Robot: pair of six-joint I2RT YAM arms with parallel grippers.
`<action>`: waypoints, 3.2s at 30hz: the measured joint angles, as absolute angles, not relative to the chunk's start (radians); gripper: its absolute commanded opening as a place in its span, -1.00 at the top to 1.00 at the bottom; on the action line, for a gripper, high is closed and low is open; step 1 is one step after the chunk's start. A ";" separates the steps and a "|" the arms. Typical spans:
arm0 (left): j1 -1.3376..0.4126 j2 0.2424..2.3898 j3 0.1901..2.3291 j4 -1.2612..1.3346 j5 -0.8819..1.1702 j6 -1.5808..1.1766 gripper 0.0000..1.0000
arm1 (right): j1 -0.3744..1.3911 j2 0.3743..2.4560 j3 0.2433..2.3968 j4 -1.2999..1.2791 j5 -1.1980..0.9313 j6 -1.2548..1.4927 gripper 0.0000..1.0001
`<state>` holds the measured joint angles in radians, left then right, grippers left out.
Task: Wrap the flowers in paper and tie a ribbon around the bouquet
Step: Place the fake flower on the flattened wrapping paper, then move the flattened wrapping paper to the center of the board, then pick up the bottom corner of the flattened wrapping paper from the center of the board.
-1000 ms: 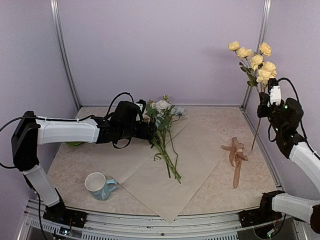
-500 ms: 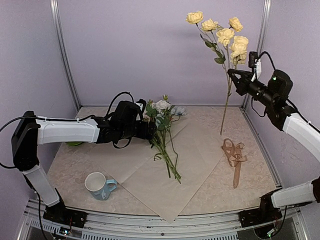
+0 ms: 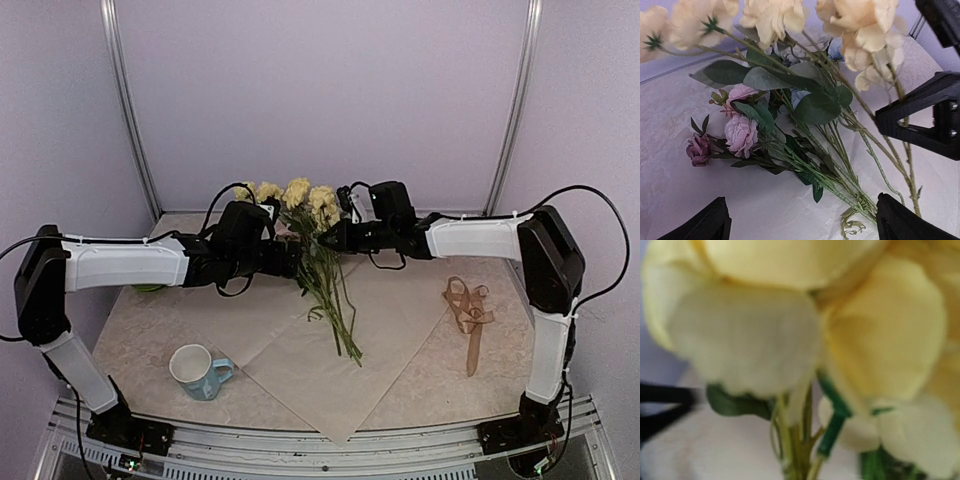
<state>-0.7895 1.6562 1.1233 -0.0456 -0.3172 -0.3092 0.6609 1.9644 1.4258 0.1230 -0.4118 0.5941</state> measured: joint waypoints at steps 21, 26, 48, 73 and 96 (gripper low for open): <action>-0.753 1.651 1.112 -0.063 -0.319 -0.301 -0.98 | 0.607 1.955 1.487 -0.139 -0.253 0.487 -0.93; -0.700 1.644 1.097 -0.118 -0.311 -0.285 -0.98 | 0.457 1.771 1.397 -0.269 -0.154 0.392 -1.00; -0.418 1.681 0.890 -0.198 -0.141 -0.292 -0.97 | 0.234 2.041 1.405 -0.592 0.005 0.089 -0.14; -0.652 1.948 1.112 -0.100 -0.109 -0.241 -0.97 | 0.026 1.956 1.250 -0.450 0.080 0.134 0.60; -1.314 1.771 1.180 -0.131 0.006 0.398 -0.97 | 0.464 1.614 1.254 -0.667 0.075 0.152 -0.12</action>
